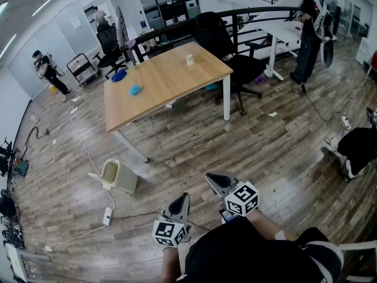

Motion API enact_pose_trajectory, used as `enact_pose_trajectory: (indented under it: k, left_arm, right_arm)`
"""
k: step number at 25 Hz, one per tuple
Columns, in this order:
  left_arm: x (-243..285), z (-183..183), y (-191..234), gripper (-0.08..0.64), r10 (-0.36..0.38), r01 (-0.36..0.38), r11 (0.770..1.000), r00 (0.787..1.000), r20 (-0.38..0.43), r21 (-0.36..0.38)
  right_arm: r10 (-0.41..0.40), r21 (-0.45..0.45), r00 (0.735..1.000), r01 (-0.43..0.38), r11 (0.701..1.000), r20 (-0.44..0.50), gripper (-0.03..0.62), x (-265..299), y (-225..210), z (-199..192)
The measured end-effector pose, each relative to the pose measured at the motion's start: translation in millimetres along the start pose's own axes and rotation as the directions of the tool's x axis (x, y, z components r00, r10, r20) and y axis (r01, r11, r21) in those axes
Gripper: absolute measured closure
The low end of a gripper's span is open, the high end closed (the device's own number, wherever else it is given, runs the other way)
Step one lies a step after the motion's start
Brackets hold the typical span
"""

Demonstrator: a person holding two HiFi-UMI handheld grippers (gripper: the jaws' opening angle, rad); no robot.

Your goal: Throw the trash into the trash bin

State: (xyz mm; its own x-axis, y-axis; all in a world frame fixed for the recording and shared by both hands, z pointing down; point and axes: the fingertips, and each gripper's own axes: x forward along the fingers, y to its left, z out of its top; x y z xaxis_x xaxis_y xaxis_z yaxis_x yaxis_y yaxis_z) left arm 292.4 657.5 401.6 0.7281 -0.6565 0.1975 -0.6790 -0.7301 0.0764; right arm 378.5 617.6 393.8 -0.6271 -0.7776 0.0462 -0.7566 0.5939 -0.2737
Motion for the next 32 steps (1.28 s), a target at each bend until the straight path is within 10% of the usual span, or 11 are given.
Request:
enact_pose_trajectory:
  k: [17,32]
  left_arm:
    - [130,-35,44,0.561,-0.059,0.066,0.997,0.991,-0.116,0.051]
    - [168,48,343,0.561,-0.116,0.115,0.993,0.99,0.084,0.014]
  right_arm:
    - [0.097,0.009,0.989,-0.097,0.995,-0.107,0.597,118,-104,-12]
    - [0.08,-0.338,0.982,-0.135,0.931,-0.171,0.597,394,-123,56]
